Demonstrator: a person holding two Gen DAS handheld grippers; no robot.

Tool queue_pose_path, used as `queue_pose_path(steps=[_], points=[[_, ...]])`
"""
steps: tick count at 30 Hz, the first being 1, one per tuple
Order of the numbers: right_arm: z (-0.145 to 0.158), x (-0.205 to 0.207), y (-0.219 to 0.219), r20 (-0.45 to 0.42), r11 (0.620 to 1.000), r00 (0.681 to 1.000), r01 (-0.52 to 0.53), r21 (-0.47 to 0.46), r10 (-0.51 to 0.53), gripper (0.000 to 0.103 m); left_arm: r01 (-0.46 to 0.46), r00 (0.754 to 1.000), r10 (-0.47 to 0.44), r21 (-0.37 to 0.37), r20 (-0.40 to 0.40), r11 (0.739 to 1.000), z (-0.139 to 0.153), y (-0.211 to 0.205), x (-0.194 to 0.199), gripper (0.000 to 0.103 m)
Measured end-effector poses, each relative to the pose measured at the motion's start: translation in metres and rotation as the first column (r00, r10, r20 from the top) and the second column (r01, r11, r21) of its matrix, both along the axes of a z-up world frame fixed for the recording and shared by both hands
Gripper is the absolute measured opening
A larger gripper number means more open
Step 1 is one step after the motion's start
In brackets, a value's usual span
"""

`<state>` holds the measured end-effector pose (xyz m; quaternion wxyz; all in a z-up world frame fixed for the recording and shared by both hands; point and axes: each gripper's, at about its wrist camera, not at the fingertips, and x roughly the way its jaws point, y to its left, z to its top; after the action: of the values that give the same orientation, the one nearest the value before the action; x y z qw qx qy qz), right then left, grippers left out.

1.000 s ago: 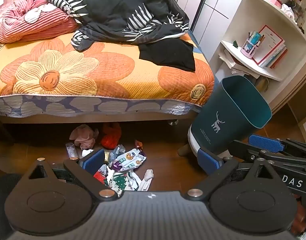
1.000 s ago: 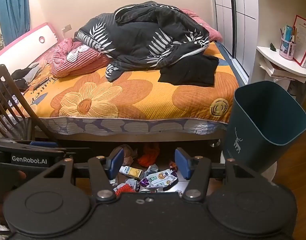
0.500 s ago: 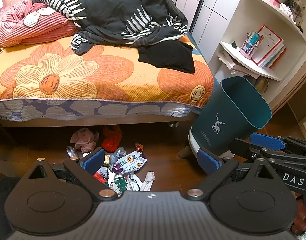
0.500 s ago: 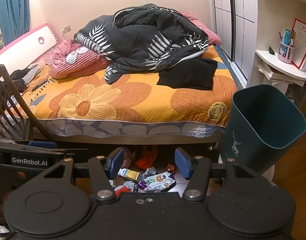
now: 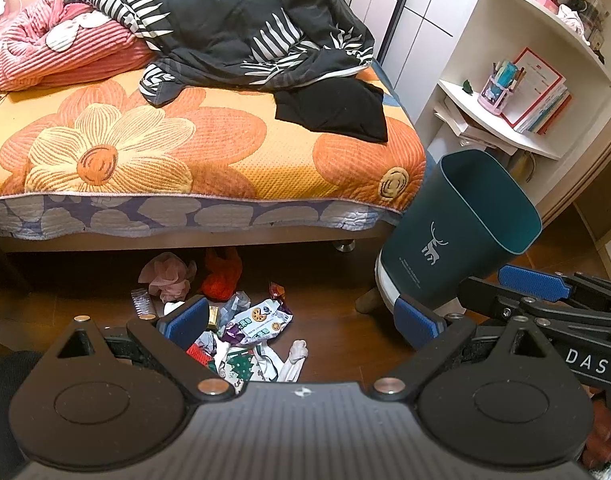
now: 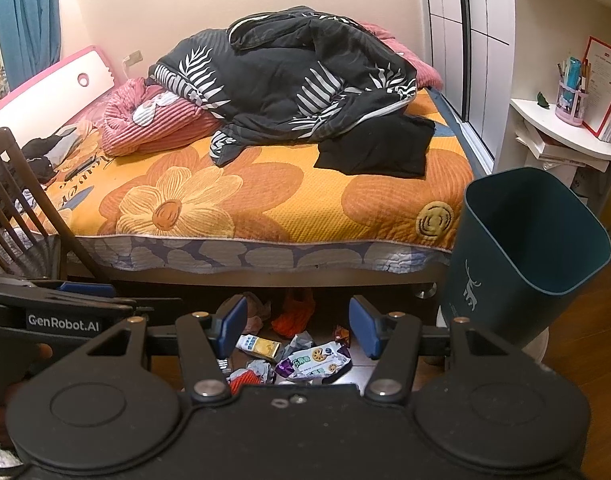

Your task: Collect trash

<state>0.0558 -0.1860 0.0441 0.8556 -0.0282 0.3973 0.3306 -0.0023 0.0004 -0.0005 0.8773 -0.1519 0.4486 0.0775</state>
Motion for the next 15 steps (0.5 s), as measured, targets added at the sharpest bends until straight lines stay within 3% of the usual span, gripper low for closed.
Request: queue_pose_path(steps=[15], points=[[-0.0014, -0.0008, 0.0023, -0.005, 1.0, 1.0, -0.007, -0.008, 0.007, 0.057, -0.003, 1.0, 0.003, -0.014, -0.003, 1.0, -0.0034, 0.0007, -0.0045, 0.099]])
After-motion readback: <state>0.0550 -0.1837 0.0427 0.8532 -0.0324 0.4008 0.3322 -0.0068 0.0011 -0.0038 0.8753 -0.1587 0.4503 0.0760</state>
